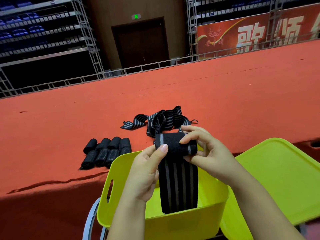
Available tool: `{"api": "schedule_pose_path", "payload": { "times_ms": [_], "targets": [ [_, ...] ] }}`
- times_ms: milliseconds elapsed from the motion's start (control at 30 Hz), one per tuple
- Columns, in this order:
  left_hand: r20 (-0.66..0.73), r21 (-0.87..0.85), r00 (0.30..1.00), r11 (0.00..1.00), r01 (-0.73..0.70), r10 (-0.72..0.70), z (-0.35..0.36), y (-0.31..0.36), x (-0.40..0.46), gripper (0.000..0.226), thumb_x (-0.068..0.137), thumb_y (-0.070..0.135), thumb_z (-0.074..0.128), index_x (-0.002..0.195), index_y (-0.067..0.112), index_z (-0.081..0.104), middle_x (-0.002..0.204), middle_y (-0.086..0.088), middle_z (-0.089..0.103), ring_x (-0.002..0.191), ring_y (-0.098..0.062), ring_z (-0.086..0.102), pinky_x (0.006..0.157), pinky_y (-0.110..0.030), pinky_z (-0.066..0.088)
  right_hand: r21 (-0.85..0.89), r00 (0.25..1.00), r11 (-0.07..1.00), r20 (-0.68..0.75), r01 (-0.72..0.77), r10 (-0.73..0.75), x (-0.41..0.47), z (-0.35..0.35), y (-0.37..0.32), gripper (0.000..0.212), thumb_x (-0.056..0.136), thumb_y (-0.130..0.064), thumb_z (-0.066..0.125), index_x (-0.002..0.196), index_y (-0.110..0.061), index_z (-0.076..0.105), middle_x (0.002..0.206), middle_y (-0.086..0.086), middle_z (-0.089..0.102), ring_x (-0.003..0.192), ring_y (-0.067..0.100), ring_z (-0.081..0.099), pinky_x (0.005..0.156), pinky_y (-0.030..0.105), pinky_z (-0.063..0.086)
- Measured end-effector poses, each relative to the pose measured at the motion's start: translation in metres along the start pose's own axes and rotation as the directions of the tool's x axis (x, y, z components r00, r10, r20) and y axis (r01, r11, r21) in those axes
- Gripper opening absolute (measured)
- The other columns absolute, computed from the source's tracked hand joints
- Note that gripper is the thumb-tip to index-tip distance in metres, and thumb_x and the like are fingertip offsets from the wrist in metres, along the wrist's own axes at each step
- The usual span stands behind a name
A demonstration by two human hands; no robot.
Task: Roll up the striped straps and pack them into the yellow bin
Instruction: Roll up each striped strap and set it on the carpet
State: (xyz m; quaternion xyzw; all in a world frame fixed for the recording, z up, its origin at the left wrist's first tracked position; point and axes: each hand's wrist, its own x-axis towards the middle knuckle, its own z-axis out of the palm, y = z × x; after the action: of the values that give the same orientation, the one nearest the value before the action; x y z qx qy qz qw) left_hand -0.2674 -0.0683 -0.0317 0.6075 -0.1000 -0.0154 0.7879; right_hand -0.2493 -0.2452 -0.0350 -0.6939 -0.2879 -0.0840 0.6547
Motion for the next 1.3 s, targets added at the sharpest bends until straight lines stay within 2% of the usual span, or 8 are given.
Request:
{"api": "schedule_pose_path", "payload": {
  "times_ms": [133,367,600,767,900,1033,1200,1300],
  "targets": [
    [0.008,0.018,0.999,0.999,-0.034,0.034,-0.006,-0.001,0.002,0.048,0.077,0.018,0.066,0.121,-0.001,0.06,0.115,-0.022,0.068,0.105,-0.03,0.066,0.085,-0.034,0.057,0.095,0.994,0.99,0.039,-0.106,0.102,-0.003,-0.003,-0.005,0.025,0.072,-0.031,0.074,0.095,-0.037,0.07,0.139,-0.009,0.048,0.123,0.003,0.053,0.1,0.023,0.044],
    [0.071,0.053,0.993,0.994,-0.095,0.091,-0.013,-0.001,0.003,0.06,0.072,0.016,0.067,0.129,0.001,0.056,0.123,-0.02,0.065,0.119,-0.036,0.059,0.101,-0.047,0.045,0.24,0.952,0.921,0.094,-0.307,0.292,-0.001,-0.005,0.0,0.08,0.065,-0.038,0.077,0.137,-0.041,0.043,0.128,-0.005,0.062,0.115,0.015,0.062,0.093,0.046,0.052],
    [0.062,0.152,0.993,0.982,-0.111,0.103,-0.014,-0.002,-0.001,0.058,0.07,-0.002,0.059,0.126,0.011,0.058,0.111,-0.009,0.072,0.104,-0.02,0.067,0.085,-0.028,0.055,0.237,0.951,0.922,0.111,-0.306,0.287,-0.005,-0.005,0.0,0.057,0.073,-0.014,0.068,0.127,-0.028,0.053,0.122,-0.003,0.065,0.109,0.021,0.065,0.094,0.045,0.05],
    [0.071,0.193,0.997,0.981,-0.025,0.012,-0.016,0.002,-0.002,0.081,0.062,0.02,0.077,0.137,0.022,0.048,0.122,-0.005,0.068,0.114,-0.026,0.064,0.1,-0.055,0.046,0.277,0.97,0.93,0.047,-0.241,0.237,-0.006,-0.007,0.004,0.057,0.073,-0.011,0.067,0.126,-0.029,0.054,0.122,-0.002,0.064,0.104,0.021,0.066,0.095,0.05,0.047],
    [0.085,0.266,0.996,0.963,-0.052,0.03,-0.012,0.002,-0.003,0.066,0.075,0.019,0.071,0.136,0.03,0.05,0.126,0.003,0.065,0.118,-0.021,0.061,0.102,-0.059,0.043,0.149,0.984,0.973,0.06,-0.177,0.17,-0.007,-0.004,0.003,0.073,0.086,-0.01,0.064,0.147,-0.032,0.03,0.139,-0.022,0.05,0.128,0.001,0.047,0.107,0.028,0.038],
    [0.095,0.305,0.993,0.947,-0.098,0.073,-0.007,0.004,-0.006,0.051,0.081,0.018,0.063,0.13,0.028,0.055,0.122,0.006,0.067,0.117,-0.018,0.061,0.096,-0.046,0.051,0.007,0.978,0.983,0.101,-0.184,0.183,-0.006,0.001,0.005,0.075,0.097,-0.012,0.051,0.145,-0.045,0.005,0.131,-0.048,0.031,0.123,-0.026,0.03,0.096,0.0,0.029],
    [0.111,0.33,0.993,0.94,-0.084,0.05,-0.009,0.006,-0.006,0.05,0.087,0.028,0.063,0.135,0.03,0.052,0.129,0.004,0.063,0.121,-0.019,0.059,0.098,-0.06,0.046,-0.011,0.97,0.975,0.104,-0.221,0.221,-0.006,-0.001,0.009,0.075,0.096,-0.012,0.053,0.151,-0.035,0.006,0.124,-0.055,0.031,0.12,-0.031,0.027,0.094,-0.003,0.028],
    [0.085,0.302,0.995,0.951,-0.074,0.051,-0.009,0.007,-0.007,0.051,0.084,0.025,0.063,0.134,0.028,0.054,0.125,0.003,0.066,0.117,-0.019,0.062,0.098,-0.061,0.045,-0.018,0.969,0.976,0.118,-0.218,0.219,-0.008,-0.004,0.011,0.077,0.093,-0.026,0.06,0.151,-0.037,0.01,0.128,-0.056,0.029,0.128,-0.024,0.024,0.112,0.017,0.027]
  ]
}}
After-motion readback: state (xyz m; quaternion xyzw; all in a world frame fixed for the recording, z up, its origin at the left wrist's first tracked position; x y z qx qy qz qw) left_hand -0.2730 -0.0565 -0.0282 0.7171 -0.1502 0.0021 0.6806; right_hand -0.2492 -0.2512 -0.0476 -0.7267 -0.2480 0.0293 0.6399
